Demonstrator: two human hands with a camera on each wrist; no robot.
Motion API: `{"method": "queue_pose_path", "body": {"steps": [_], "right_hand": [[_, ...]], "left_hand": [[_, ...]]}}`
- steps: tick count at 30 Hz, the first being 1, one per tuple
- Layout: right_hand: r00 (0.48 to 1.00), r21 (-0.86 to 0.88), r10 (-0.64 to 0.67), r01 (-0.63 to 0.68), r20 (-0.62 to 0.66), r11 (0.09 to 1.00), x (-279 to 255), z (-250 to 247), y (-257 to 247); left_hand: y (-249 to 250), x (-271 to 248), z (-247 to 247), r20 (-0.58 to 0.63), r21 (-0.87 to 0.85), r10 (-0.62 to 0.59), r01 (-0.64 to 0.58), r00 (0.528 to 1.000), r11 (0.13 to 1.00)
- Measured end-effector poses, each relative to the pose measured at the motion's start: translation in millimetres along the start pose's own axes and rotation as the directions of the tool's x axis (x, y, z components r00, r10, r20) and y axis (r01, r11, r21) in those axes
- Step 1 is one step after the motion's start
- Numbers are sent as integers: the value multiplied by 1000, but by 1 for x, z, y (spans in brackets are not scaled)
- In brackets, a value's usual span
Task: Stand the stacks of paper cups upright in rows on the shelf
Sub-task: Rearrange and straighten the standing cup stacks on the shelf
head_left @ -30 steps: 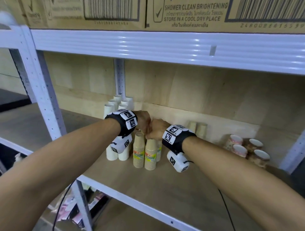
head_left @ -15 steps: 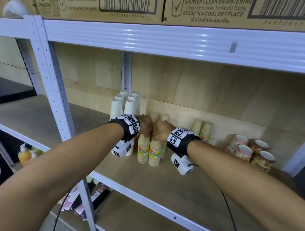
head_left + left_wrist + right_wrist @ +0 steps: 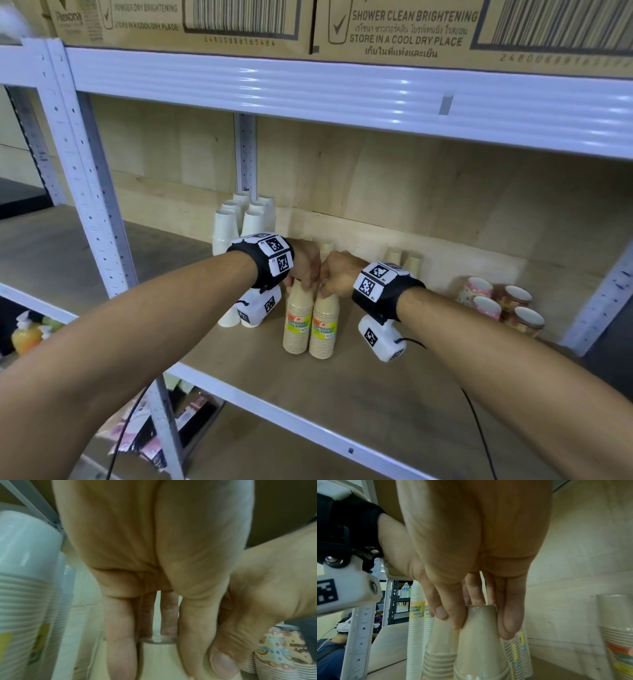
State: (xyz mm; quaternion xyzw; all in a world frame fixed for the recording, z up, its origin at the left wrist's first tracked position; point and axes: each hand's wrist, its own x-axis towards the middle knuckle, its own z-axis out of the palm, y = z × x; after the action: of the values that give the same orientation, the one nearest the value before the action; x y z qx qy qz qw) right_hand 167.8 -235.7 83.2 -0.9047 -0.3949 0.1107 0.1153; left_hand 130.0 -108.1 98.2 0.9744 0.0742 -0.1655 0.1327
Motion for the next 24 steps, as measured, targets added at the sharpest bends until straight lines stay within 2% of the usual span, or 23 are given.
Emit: {"method": "queue_pose_path", "body": {"steps": [10,14,17,24], "right_hand": [[990,-31,137,-137,-22,990,-29,-25,49],[978,-51,197,-201,-65,978,-38,-34,72],[965,-28,235,-240,-117,970,-41,-39,91],[929,-12,328,-335,-171,942,-36,-44,129]], "left_hand": [[56,16,-9,11,-18,92,-92,996,996],[75,30,-10,-65,26,131,-129,989,991],[86,41,-10,-115,-9,140,-142,983,990],[98,80,-17,-221,74,186,-174,957,982]]}}
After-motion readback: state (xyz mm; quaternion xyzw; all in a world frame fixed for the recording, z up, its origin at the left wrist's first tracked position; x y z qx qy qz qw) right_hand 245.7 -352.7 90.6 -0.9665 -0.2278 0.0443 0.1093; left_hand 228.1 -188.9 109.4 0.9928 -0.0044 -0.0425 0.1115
